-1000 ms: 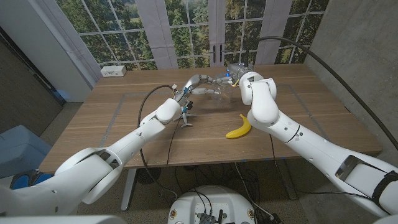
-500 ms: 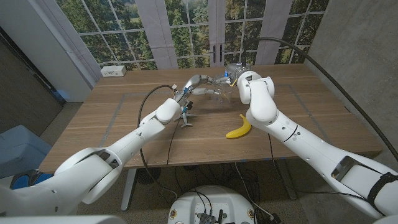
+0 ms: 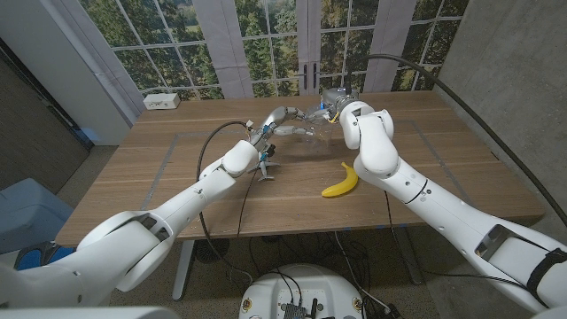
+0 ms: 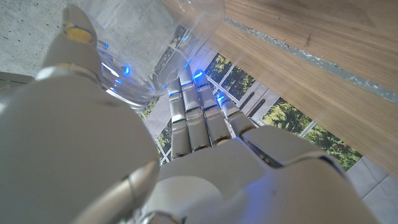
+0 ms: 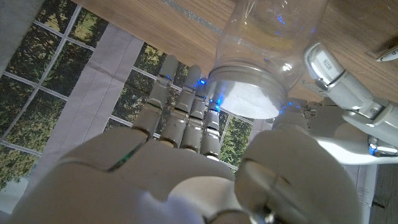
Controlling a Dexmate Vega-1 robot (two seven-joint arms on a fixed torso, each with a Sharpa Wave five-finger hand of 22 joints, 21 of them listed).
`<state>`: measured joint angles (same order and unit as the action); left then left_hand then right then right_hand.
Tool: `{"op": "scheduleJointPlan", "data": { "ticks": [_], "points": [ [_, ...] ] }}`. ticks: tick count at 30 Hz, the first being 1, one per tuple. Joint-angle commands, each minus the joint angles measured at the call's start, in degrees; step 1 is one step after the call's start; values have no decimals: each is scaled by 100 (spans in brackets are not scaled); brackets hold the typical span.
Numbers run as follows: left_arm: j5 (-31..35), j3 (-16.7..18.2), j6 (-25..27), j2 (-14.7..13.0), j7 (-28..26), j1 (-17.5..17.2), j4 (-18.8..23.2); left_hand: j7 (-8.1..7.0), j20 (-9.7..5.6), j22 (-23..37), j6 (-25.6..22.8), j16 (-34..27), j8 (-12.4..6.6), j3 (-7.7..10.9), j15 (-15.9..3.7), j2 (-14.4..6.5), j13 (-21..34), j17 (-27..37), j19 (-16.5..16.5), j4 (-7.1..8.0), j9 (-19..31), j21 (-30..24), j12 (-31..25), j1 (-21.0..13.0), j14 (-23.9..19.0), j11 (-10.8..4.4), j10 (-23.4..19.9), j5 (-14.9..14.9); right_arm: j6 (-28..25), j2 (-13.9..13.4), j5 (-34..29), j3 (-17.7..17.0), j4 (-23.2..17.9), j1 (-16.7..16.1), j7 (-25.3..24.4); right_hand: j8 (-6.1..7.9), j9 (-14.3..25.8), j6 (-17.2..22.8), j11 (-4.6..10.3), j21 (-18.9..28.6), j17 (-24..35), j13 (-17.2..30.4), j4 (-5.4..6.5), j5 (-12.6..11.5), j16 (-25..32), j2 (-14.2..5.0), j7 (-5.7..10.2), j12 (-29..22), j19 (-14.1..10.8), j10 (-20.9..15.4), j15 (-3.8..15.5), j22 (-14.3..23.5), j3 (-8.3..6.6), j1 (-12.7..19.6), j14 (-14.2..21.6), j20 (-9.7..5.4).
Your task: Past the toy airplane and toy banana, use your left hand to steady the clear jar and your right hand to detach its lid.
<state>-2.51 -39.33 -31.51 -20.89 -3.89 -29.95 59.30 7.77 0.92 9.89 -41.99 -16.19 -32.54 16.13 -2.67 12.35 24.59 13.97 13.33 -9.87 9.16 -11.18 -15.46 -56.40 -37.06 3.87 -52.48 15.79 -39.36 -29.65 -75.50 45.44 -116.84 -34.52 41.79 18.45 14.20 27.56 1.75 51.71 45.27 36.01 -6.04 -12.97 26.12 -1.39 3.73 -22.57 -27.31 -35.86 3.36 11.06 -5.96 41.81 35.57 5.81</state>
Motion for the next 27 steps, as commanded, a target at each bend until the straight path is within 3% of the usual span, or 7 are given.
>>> {"op": "scheduleJointPlan", "data": {
  "ticks": [1, 8, 17, 23, 27],
  "points": [
    [-6, -7, 3, 14, 13, 20, -17, -1373, -1, 4, -1466, -4, -65, 13, -1101, -1627, 21, 25, 56, 14, 312, 10, 4, -1566, 29, -1602, -1668, 56, 423, -213, -79, -9, -53, 20, 94, 75, 13, 409, 387, 66, 12, 53, -411, -38, -41, -343, 460, -70, -20, -279, 406, 30, -381, 696, 54, -133],
    [-22, -31, -64, 75, 45, 76, -149, -1363, 3, 4, -1462, 1, -59, 9, -1101, -1625, 25, 26, 55, 12, 314, 11, 13, -1568, 26, -1602, -1670, 58, 734, -328, -220, -9, -87, 107, 458, 97, -8, 492, 520, 101, 5, 15, -492, -29, -98, -369, 576, -23, 18, -262, 562, 29, -609, 1160, 14, -272],
    [-15, -55, -119, 106, 66, 123, -231, -1372, -1, 4, -1467, 7, -53, 4, -1101, -1625, 32, 27, 60, 13, 312, 9, 22, -1569, 24, -1598, -1674, 59, 1295, -554, -130, -91, -199, 136, 757, 142, -36, 623, 993, 110, 23, -91, -480, 3, -250, -477, 871, 118, 286, -242, 869, 22, -1003, 1939, -283, -614],
    [-27, -56, -113, 93, 93, 120, -203, -1365, -1, 4, -1471, 10, -51, 2, -1101, -1625, 35, 28, 61, 13, 311, 9, 28, -1571, 21, -1601, -1675, 60, 1814, -810, 97, -187, -284, 105, 516, 144, -50, 659, 1023, 132, -58, -141, -486, -14, -392, -510, 887, 211, 443, -254, 926, 6, -1274, 2416, -381, -871],
    [-42, -50, -82, 72, 110, 96, -138, -1360, -4, 4, -1473, 12, -49, 0, -1101, -1625, 38, 29, 63, 13, 313, 9, 31, -1572, 20, -1602, -1677, 61, 2153, -995, 287, -270, -340, 39, 216, 177, -55, 764, 1013, 204, -20, -200, -494, -31, -332, -505, 873, 273, 403, -327, 969, -9, -1412, 2786, -258, -1152]
  ]
}}
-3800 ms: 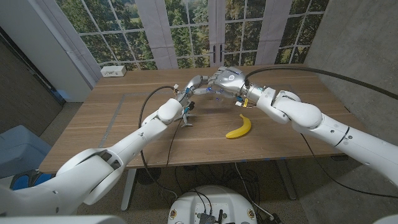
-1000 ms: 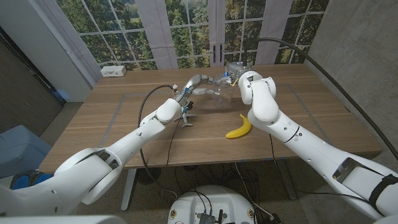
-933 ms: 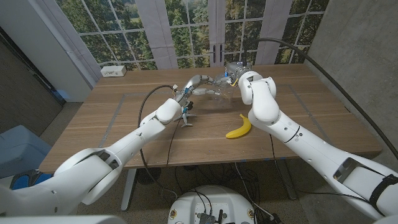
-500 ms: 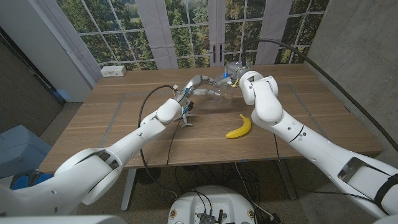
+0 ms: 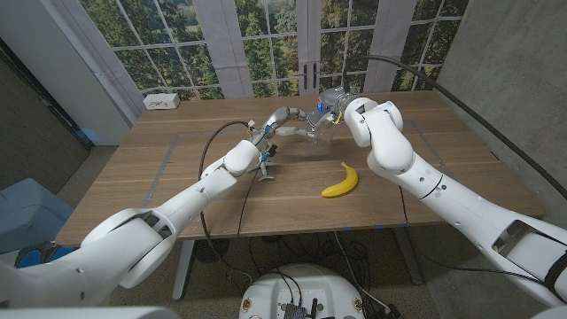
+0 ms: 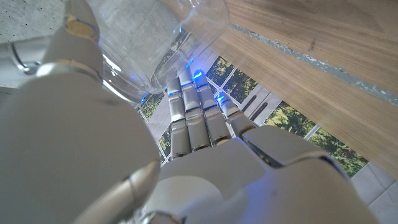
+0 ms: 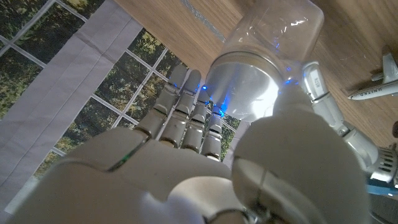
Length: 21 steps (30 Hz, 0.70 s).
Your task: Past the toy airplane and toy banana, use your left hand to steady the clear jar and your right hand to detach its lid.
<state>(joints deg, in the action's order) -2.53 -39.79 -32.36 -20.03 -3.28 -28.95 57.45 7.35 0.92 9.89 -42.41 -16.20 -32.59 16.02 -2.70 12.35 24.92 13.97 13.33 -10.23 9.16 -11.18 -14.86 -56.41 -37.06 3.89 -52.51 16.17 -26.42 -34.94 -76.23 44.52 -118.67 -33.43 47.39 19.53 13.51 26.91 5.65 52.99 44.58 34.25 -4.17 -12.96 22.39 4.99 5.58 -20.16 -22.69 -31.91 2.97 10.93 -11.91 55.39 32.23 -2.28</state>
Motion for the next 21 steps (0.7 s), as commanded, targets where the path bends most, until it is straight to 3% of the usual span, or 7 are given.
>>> {"op": "scheduleJointPlan", "data": {
  "ticks": [1, 6, 9, 12, 18, 21],
  "points": [
    [-45, -1, 9, -18, 54, -10, 61, -1325, -2, 4, -1427, 13, -44, 10, -1098, -1626, 6, 30, 62, 49, 319, 9, -27, -1571, 19, -1603, -1676, 24, 941, -517, 409, -203, -172, -99, -453, 73, 14, 844, 619, 90, 54, -26, -690, -38, 43, -1129, 687, 40, -44, -743, 1029, 2, -852, 1540, 94, -370],
    [-76, 8, 34, -24, 81, -28, 107, -1324, -3, 5, -1433, 14, -42, 8, -1099, -1629, 7, 32, 62, 50, 318, 9, -19, -1572, 13, -1602, -1678, 25, 1364, -849, 340, -282, -300, -326, -1323, 96, 33, 925, 616, 138, 127, -31, -663, -43, 68, -1017, 667, 84, 144, -905, 1067, -20, -944, 2126, 120, -603],
    [-95, 6, 27, -12, 108, -24, 95, -1324, -11, 5, -1432, 16, -42, 6, -1099, -1627, 10, 32, 65, 48, 321, 9, -18, -1573, 14, -1602, -1679, 26, 1623, -990, 333, -332, -354, -407, -1673, 109, 50, 971, 612, 183, 119, -37, -605, -25, 49, -1002, 667, 134, 237, -968, 1064, -26, -901, 2316, 85, -688],
    [-95, 1, 17, -1, 117, -17, 75, -1329, -11, 5, -1433, 16, -41, 5, -1099, -1628, 13, 33, 66, 49, 321, 8, -18, -1573, 11, -1602, -1680, 26, 1784, -1056, 276, -377, -370, -486, -1980, 116, 57, 997, 614, 206, 86, -31, -601, -26, 11, -1003, 668, 143, 253, -1013, 1065, -31, -889, 2384, 52, -710],
    [-74, 5, 19, -16, 99, -27, 104, -1319, -14, 5, -1435, 22, -36, 1, -1099, -1625, 10, 33, 66, 48, 318, 9, -7, -1573, 13, -1601, -1680, 27, 1799, -994, 321, -513, -340, -594, -2100, 123, 65, 1027, 611, 243, 43, -33, -552, -22, -28, -1009, 666, 176, 283, -1050, 1048, -37, -842, 2399, 38, -700],
    [-41, 17, 67, -45, 45, -60, 178, -1329, -11, 5, -1433, 25, -38, 0, -1098, -1624, 18, 33, 66, 48, 326, 9, -11, -1574, 14, -1601, -1688, 28, 1797, -1013, 405, -617, -305, -729, -2482, 122, 69, 1032, 611, 261, 37, -41, -526, -20, -30, -1026, 666, 199, 291, -1057, 1043, -39, -821, 2372, 55, -701]
  ]
}}
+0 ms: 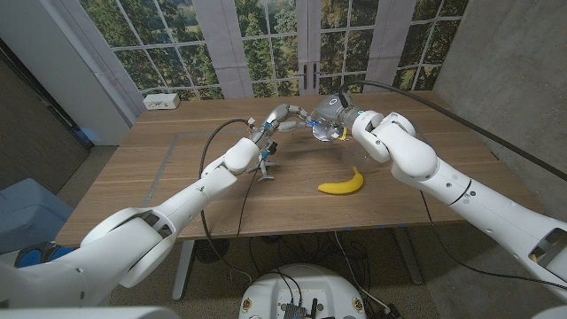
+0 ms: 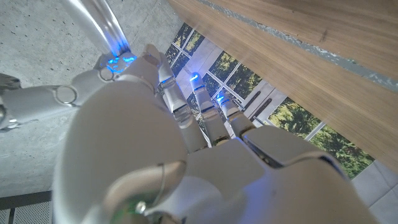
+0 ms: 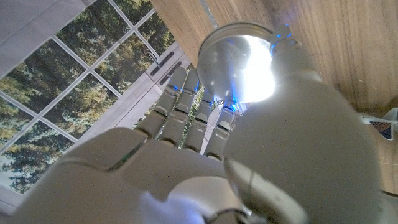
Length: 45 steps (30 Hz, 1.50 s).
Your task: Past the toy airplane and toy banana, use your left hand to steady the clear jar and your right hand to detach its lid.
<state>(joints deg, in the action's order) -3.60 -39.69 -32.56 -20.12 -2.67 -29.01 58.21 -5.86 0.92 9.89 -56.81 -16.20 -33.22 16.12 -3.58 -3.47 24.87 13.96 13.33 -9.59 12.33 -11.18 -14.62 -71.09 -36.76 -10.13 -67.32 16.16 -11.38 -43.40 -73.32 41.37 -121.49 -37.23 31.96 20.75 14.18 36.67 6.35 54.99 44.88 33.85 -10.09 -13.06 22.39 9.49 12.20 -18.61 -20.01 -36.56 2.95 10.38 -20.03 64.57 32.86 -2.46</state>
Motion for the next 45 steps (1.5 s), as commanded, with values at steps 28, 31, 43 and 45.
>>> {"op": "scheduleJointPlan", "data": {
  "ticks": [28, 31, 43, 45],
  "points": [
    [250, 184, 149, -301, -372, -395, 701, -158, 16, 17, 1159, 289, 275, -117, -989, -205, 278, -13, 169, 52, 331, -13, 178, 45, 226, -195, 805, 15, -698, 313, 1845, -1085, 130, -1244, -3049, 24, 27, 158, 540, 198, -46, 41, 169, -4, -81, -1555, 2, 121, -37, -696, 1011, -9, 77, 1120, 154, -492],
    [220, 214, 168, -326, -366, -433, 761, -179, 49, 21, 1573, 470, 412, -201, -975, -190, 276, -70, 196, 94, 338, -17, 382, 321, 583, -160, 1580, 17, -754, 365, 2201, -1157, 146, -1281, -3182, 26, 29, 166, 539, 208, -73, 46, 180, -5, -111, -1560, 1, 131, -42, -701, 992, -11, 76, 1068, 156, -473],
    [-252, 365, 86, -334, -65, -545, 814, 149, 66, 54, 2962, 575, 1113, -261, -692, -269, -89, -256, 307, 341, 155, -61, 472, 1723, 1439, 176, 3733, -119, -856, 479, 3720, -1446, 232, -1371, -3631, 10, 36, 137, 530, 252, -128, 63, 239, -13, -137, -1583, -1, 172, -110, -693, 967, -18, 91, 852, 254, -391],
    [-305, 383, 86, -339, -22, -559, 829, 221, 88, 59, 3215, 587, 1297, -226, -605, -332, -181, -274, 278, 354, 106, -55, 459, 1880, 1573, 300, 4015, -159, -836, 477, 3952, -1481, 260, -1376, -3706, 3, 38, 121, 528, 261, -142, 67, 237, -19, -149, -1589, -2, 183, -127, -684, 975, -19, 85, 826, 267, -389]
  ]
}}
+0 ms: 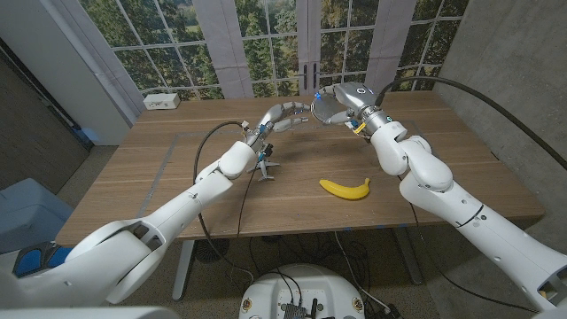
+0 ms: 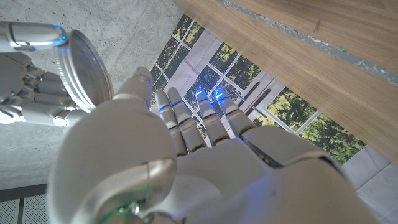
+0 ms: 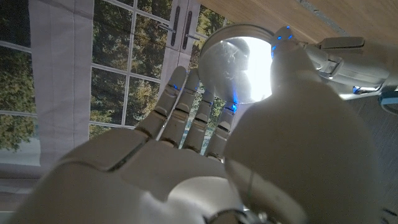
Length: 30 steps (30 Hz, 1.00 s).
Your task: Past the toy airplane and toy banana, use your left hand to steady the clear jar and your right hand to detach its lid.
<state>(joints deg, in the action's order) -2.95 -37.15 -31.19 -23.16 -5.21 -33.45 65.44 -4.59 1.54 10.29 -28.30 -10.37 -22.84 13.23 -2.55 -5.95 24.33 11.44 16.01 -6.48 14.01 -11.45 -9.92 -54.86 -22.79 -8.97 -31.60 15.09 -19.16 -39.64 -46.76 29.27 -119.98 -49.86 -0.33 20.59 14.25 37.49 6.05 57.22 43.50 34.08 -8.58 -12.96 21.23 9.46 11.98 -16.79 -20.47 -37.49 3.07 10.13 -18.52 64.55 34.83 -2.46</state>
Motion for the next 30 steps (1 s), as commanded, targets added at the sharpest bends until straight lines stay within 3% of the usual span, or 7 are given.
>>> {"op": "scheduleJointPlan", "data": {
  "ticks": [1, 8, 16, 27, 30],
  "points": [
    [-434, 142, -50, -34, 282, -123, 112, 100, 4, 20, 439, 5, 318, 57, -687, -86, -159, -27, 5, 57, -79, -28, -25, 331, 218, 180, 494, -70, -58, 100, 1405, -287, 118, -115, -508, 18, 31, 37, 558, 39, -3, 44, 84, -30, -32, -1584, 21, 3, -84, -591, 968, 6, -65, 826, 73, -391],
    [-912, 243, -126, 3, 648, -168, 73, 116, -45, 33, 1082, 29, 855, 92, -435, -121, -468, -84, -97, 53, -228, -23, -25, 801, 616, 448, 1222, -224, -124, 36, 2287, -452, 158, -93, -484, -8, 35, -24, 544, 52, -25, 50, 90, -43, -43, -1592, -35, 49, -98, -532, 951, 4, -67, 740, 116, -367],
    [-1596, 369, -215, 117, 1204, -184, -89, 53, -72, 41, 1376, 26, 1113, 78, -285, -181, -694, -98, -313, 140, -298, 18, -22, 1234, 863, 604, 1617, -321, -403, -57, 3173, -526, 260, 54, -391, -21, 39, -55, 539, 75, -51, 61, 129, -61, -56, -1619, -163, 96, -131, -467, 919, 4, -66, 605, 157, -306],
    [-2648, 602, -141, 351, 2047, -191, -336, 15, -132, 43, 1599, 63, 1257, 134, -167, -440, -1064, -98, -714, 499, -374, 53, -12, 2042, 1465, 598, 2215, -446, -1420, -405, 3372, 120, 414, 728, -20, -49, 40, -118, 512, 76, -88, 88, 189, -84, -98, -1615, -272, 142, -93, -410, 866, 4, -41, 388, 131, -208],
    [-2823, 670, -107, 395, 2142, -213, -331, 38, -172, 39, 1742, 62, 1289, 150, -149, -457, -1186, -102, -858, 649, -390, 62, -3, 2331, 1663, 478, 2420, -478, -1685, -503, 3255, 395, 433, 955, 104, -52, 38, -119, 521, 67, -93, 97, 207, -90, -113, -1613, -283, 151, -50, -406, 848, 5, -30, 313, 103, -111]
  ]
}}
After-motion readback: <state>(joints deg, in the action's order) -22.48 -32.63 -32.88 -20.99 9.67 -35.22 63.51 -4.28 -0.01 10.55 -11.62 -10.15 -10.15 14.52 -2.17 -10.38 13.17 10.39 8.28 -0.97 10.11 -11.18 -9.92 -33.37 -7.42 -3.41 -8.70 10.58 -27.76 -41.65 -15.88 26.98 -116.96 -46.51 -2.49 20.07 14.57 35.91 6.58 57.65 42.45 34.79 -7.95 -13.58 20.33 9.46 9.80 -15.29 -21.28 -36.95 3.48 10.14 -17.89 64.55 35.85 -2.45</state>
